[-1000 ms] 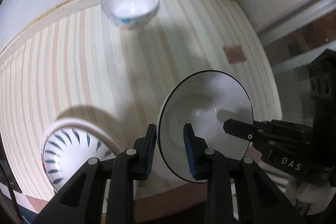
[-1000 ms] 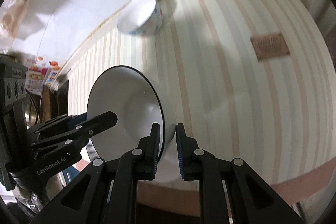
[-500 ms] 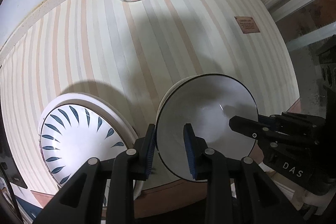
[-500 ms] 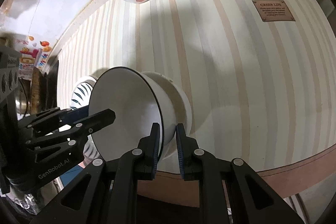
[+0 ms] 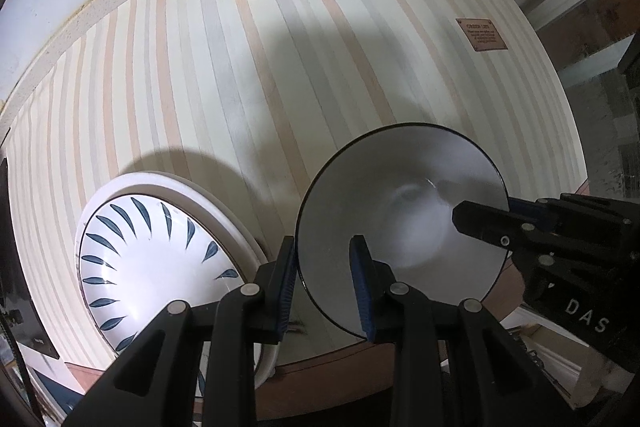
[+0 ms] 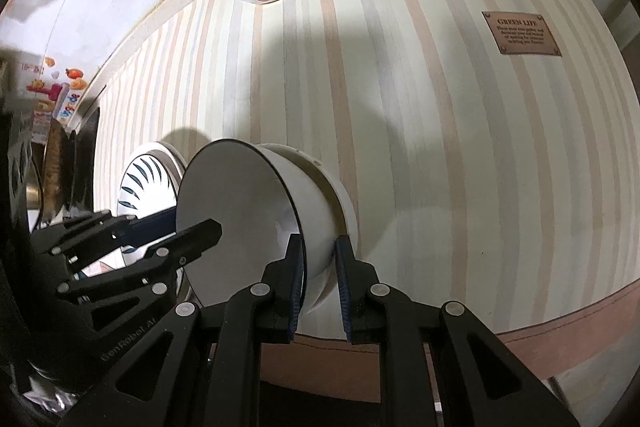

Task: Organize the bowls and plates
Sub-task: 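Grasp the blue-rimmed bowl with both grippers and lift the nested bowls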

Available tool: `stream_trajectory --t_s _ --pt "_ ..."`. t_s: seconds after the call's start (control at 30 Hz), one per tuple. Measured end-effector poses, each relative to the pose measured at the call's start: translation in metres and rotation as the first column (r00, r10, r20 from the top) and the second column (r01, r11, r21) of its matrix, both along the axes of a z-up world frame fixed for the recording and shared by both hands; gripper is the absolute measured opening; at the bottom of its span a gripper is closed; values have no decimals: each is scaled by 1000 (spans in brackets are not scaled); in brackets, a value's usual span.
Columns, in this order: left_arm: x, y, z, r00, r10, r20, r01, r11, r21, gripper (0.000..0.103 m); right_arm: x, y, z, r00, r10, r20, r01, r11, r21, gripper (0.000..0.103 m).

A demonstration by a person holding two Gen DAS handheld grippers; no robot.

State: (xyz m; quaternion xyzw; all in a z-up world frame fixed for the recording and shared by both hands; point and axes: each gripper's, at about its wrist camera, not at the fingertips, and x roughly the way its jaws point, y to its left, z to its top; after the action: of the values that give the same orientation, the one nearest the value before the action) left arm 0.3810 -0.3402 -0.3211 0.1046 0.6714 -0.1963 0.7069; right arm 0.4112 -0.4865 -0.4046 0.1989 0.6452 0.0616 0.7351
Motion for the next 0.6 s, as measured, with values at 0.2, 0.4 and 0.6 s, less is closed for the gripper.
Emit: stream_trajectory --t_s 0.2,0.4,0.6 --pt "-1 -2 1 1000 -2 0 2 1000 -4 24 0 0 2 1000 17 -4 -17 999 -28 20" --pt "1 -1 2 1000 -1 -4 1 1000 -11 24 0 -4 4 1000 14 -5 -14 1000 -12 20" --pt "2 8 22 1000 7 19 -6 999 -40 24 -3 -10 11 1000 -5 2 5 1000 23 20"
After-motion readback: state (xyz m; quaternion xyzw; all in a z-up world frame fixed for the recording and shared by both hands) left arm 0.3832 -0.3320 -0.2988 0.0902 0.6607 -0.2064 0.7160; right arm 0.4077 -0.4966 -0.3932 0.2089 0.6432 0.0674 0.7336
